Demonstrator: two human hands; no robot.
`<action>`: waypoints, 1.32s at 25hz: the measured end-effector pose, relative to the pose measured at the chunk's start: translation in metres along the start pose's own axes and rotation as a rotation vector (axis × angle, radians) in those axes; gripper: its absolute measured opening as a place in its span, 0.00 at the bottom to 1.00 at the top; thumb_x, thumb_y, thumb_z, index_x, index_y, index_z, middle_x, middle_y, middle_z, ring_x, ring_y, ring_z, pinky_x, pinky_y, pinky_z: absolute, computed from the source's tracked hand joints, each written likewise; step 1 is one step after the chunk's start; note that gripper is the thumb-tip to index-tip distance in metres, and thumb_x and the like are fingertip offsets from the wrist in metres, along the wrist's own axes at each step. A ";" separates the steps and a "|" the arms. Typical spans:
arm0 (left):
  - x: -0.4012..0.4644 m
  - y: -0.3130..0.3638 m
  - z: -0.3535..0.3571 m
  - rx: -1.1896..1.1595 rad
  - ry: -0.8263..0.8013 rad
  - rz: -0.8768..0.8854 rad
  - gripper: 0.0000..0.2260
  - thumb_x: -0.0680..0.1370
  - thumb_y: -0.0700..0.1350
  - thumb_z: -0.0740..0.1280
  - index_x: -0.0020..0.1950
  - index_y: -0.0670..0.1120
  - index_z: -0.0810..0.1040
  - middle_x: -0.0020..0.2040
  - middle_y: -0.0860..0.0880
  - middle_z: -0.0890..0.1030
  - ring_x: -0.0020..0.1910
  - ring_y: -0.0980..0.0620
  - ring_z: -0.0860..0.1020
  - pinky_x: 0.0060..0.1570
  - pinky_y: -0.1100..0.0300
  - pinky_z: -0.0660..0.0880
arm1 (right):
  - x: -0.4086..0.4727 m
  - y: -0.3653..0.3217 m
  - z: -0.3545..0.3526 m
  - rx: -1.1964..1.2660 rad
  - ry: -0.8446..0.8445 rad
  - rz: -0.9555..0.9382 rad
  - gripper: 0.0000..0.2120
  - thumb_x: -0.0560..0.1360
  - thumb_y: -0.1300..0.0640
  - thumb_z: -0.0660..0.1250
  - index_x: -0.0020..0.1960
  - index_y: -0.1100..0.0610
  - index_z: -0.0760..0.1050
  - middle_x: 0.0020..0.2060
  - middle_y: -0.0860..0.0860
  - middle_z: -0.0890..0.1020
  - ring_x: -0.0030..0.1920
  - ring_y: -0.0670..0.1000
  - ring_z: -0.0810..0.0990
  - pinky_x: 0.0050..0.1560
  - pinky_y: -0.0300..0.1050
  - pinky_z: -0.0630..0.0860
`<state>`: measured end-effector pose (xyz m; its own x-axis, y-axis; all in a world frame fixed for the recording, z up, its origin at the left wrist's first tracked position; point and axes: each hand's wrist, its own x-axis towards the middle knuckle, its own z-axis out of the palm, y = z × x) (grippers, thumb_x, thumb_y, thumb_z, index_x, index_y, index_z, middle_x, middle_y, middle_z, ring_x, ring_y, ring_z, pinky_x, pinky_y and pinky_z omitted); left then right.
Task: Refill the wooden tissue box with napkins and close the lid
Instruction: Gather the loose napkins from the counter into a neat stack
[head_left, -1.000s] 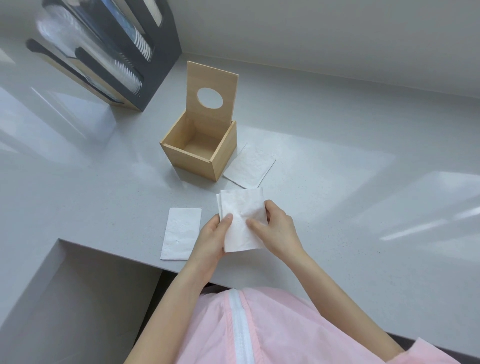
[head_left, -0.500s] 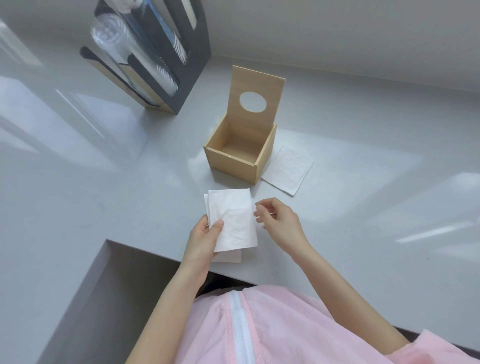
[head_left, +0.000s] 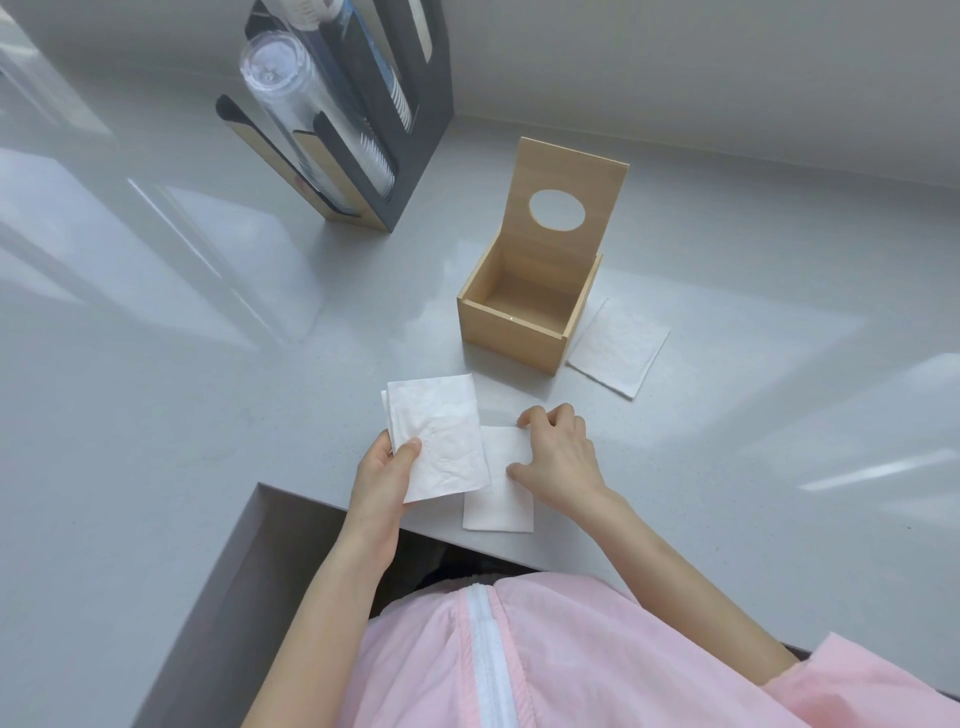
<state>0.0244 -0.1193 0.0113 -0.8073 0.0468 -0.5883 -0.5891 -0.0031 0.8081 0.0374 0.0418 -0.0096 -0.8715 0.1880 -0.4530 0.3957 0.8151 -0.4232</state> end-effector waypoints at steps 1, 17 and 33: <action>0.000 0.000 -0.001 0.000 -0.002 -0.003 0.10 0.80 0.40 0.56 0.55 0.48 0.75 0.52 0.49 0.80 0.48 0.52 0.78 0.47 0.59 0.74 | 0.001 -0.001 0.000 0.009 -0.009 0.012 0.22 0.71 0.59 0.65 0.64 0.58 0.65 0.61 0.57 0.66 0.62 0.58 0.65 0.60 0.47 0.66; 0.002 -0.005 0.003 -0.026 -0.086 -0.034 0.10 0.81 0.40 0.56 0.58 0.48 0.74 0.53 0.50 0.81 0.50 0.53 0.79 0.50 0.59 0.75 | -0.034 -0.007 -0.075 1.058 0.016 -0.061 0.15 0.75 0.63 0.65 0.61 0.55 0.73 0.47 0.50 0.84 0.47 0.49 0.81 0.50 0.42 0.75; 0.000 -0.005 0.044 -0.143 -0.256 -0.089 0.17 0.81 0.48 0.52 0.61 0.46 0.77 0.56 0.47 0.83 0.54 0.52 0.80 0.55 0.56 0.74 | -0.018 -0.006 -0.029 0.519 0.219 -0.029 0.07 0.74 0.56 0.64 0.51 0.58 0.73 0.41 0.48 0.77 0.45 0.53 0.77 0.46 0.50 0.75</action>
<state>0.0290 -0.0751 0.0081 -0.7277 0.3031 -0.6152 -0.6708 -0.1274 0.7307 0.0420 0.0492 0.0238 -0.9022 0.3235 -0.2855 0.4129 0.4557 -0.7886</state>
